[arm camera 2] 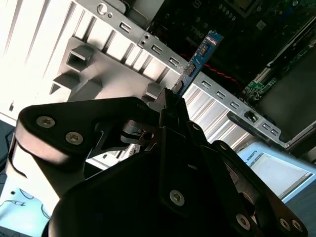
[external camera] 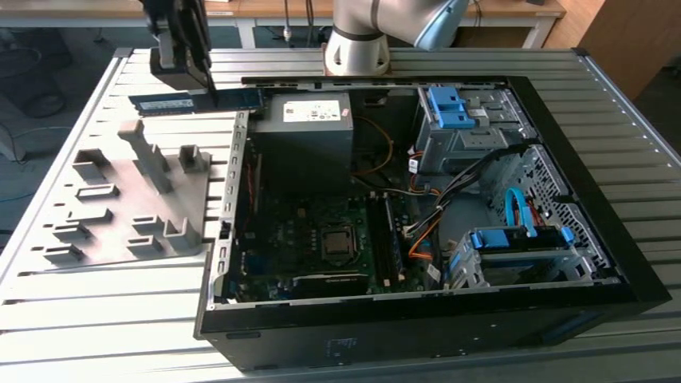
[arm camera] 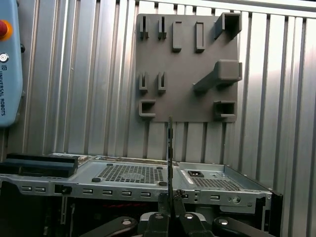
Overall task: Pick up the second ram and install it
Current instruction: 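Pick up the second ram and move it above second insertion slot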
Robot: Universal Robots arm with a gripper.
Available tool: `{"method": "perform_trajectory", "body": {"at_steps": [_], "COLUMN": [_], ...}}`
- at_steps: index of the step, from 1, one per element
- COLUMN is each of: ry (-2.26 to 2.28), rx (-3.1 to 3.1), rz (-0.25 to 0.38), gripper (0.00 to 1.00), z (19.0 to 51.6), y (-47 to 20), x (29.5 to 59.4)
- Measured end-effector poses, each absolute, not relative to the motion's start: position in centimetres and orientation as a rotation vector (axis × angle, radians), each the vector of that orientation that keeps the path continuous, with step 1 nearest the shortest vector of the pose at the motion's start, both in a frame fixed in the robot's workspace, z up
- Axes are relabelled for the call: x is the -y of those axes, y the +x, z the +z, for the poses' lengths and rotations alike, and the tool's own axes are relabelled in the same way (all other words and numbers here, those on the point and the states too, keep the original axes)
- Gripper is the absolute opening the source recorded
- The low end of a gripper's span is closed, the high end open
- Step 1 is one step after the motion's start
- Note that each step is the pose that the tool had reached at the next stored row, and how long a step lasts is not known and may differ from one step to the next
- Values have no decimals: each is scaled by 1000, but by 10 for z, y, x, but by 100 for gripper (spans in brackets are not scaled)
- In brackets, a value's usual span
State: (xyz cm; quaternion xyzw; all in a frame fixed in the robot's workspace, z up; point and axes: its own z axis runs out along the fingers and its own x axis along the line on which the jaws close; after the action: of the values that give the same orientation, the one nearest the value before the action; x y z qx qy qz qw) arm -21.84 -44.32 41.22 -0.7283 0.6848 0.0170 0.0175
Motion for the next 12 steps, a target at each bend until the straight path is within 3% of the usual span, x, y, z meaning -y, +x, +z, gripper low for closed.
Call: {"method": "perform_trajectory", "body": {"at_steps": [12], "ry": [-2263], "rx": [-2128], "rz": [53], "gripper": [14], "z": [412], "y": [-196], "x": [443]}}
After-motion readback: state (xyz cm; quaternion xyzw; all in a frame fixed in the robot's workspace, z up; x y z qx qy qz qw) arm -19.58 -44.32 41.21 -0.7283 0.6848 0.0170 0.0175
